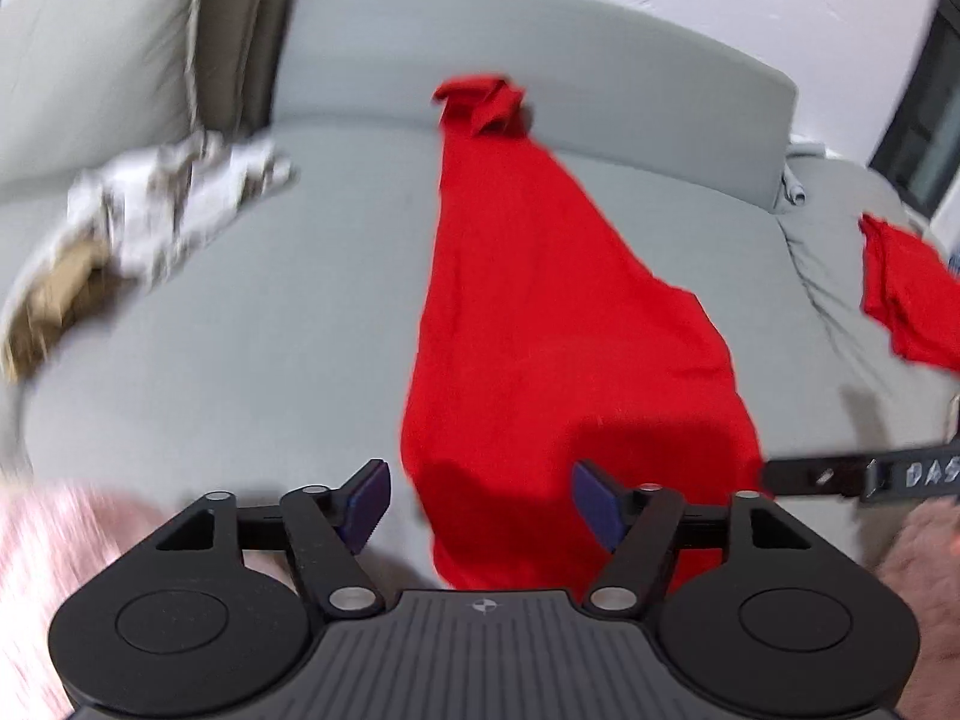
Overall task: Fold clothes
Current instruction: 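Move both grippers to the hem and grasp it, then lift the hem with both grippers, fold it toward the collar, release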
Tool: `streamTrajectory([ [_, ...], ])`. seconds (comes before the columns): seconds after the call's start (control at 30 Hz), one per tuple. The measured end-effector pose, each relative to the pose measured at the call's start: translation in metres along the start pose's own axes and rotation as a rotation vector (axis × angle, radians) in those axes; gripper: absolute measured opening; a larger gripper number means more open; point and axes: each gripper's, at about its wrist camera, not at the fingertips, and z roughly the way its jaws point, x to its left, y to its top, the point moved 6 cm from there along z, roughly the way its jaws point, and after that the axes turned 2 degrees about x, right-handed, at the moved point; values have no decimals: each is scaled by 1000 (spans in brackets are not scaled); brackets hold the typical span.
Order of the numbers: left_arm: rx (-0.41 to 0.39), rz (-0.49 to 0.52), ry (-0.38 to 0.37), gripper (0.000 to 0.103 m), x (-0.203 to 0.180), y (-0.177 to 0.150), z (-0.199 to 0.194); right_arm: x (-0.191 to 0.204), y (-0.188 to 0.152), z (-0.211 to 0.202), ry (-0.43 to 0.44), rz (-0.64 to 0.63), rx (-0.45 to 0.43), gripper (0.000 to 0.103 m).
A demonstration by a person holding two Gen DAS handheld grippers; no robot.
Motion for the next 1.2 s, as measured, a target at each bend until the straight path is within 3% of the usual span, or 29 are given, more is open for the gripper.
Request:
streamTrajectory([
  [0.13,100,10,66,77,-1,-2,25,-7,-6,25,10,31,66,73],
  [0.27,267,-4,48,78,-4,-12,62,-1,-9,33,16,-14,57,73],
  [0.37,290,-23,27,78,-6,-13,73,7,-14,38,4,-88,65,71],
  [0.4,291,-27,12,72,-6,-14,73,11,-17,40,-11,-116,66,68],
  [0.47,292,-36,-19,63,-6,-15,74,13,-18,40,-26,-137,62,33],
  [0.5,292,-27,-39,54,-8,-16,71,12,-19,40,20,-101,76,21],
  [0.53,292,-18,-58,42,-10,-17,68,11,-19,39,63,-67,89,16],
  [0.57,292,-9,-76,23,-12,-18,65,11,-19,40,66,-49,90,14],
  [0.6,296,7,-78,10,-14,-18,59,11,-18,39,62,-55,92,13],
  [0.77,334,29,-84,9,-20,-25,31,17,-20,26,35,-49,159,9],
  [0.83,351,15,-92,11,-22,-32,22,19,-22,16,31,-59,187,9],
  [0.9,356,-13,-79,28,-19,-40,30,17,-24,11,31,-52,188,11],
  [1.03,370,-20,-31,50,-15,-45,27,11,-28,13,-3,-59,172,40],
  [1.1,303,-10,-54,75,-17,-42,13,9,-30,4,22,-72,151,49],
  [1.2,261,31,-21,81,-17,-46,8,4,-27,-2,41,-72,112,53],
])
